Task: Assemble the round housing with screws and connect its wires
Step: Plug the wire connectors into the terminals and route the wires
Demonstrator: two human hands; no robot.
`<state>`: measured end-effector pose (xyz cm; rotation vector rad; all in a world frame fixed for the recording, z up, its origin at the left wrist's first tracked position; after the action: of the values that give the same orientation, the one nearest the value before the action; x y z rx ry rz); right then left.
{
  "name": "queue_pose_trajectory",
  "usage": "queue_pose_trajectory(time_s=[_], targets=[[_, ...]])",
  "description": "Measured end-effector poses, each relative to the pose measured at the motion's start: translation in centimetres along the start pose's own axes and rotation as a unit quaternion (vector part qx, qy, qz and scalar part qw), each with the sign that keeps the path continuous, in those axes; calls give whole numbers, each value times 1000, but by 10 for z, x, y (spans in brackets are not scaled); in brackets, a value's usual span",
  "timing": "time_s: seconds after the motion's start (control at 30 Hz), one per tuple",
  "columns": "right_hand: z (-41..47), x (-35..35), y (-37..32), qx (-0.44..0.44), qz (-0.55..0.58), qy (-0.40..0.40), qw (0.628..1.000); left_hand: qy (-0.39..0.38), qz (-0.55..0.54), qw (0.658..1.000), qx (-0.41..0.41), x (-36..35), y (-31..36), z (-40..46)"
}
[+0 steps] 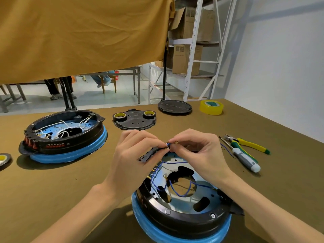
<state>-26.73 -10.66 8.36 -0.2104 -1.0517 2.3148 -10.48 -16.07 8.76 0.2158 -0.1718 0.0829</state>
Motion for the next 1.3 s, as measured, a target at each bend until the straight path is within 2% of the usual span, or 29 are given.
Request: queue_pose_trajectory(time_s=[0.37, 0.53, 0.8, 1.0, 1.13, 1.23, 1.3], targets=[[-3, 0, -3, 17, -13, -5, 1000, 7, -8, 1000, 27, 2, -6, -1], [-4, -1, -10, 55, -28, -10, 998, 4, -28, 999, 46, 0, -11, 0], [-8, -9, -5, 49, -64, -60, 995, -54, -104, 989, 88, -9, -15, -3], [-3, -7, 14, -33, -49, -54, 997, -94, -154, 953, 245, -20, -32, -6], [0, -10, 31, -115, -7, -64, 991, -137, -143, 936, 291, -27, -46, -12], [1, -8, 47, -152, -52, -65, 985, -123, -91, 932, 328, -23, -67, -21], [-1, -12, 57, -165, -118, -102, 974, -120, -61, 921, 366, -23, -83, -31]])
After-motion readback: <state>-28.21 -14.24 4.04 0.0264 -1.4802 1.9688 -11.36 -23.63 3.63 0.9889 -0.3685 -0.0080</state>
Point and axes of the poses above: each hand's wrist, its own z-axis towards the middle knuckle, its own x-axis out of the back of the hand, y = z × x, the point moved 9 cm from there along z, towards the middle knuckle, and after that the axes turned 12 degrees about y, right-handed, at the moved point
